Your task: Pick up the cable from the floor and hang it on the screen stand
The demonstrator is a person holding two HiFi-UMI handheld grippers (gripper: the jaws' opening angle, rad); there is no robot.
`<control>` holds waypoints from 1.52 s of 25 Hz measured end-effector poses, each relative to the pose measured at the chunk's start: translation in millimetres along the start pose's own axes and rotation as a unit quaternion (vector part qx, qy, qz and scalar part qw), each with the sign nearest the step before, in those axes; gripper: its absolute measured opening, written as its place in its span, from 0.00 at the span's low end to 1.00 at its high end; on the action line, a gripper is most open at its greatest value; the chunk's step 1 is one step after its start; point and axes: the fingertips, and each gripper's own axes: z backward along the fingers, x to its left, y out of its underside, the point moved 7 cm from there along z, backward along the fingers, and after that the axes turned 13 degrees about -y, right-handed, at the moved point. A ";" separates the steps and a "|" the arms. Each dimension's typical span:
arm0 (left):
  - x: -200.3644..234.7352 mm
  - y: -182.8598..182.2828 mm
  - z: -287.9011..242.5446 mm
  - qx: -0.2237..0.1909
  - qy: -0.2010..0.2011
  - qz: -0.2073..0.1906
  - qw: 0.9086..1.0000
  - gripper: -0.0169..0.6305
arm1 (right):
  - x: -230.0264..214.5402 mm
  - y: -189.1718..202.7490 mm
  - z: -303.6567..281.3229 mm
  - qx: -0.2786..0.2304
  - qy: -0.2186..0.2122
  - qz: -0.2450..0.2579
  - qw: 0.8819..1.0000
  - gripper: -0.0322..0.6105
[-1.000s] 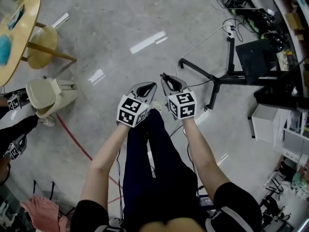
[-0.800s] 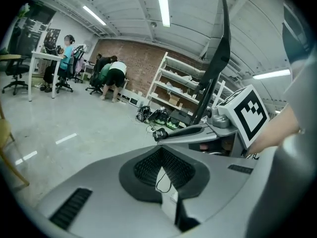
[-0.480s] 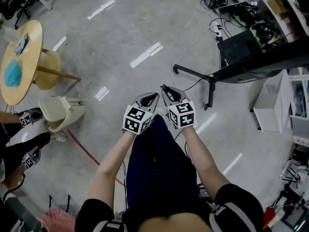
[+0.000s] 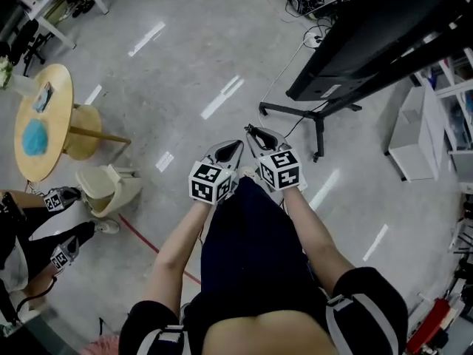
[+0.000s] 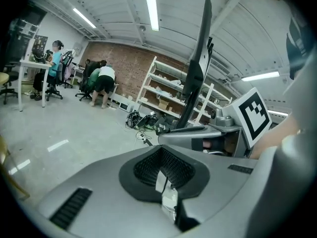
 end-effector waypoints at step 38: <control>-251.2 -71.0 -100.3 -0.001 0.148 -0.057 0.987 0.04 | -128.9 -8.7 268.7 -0.134 0.138 -0.042 0.980 0.20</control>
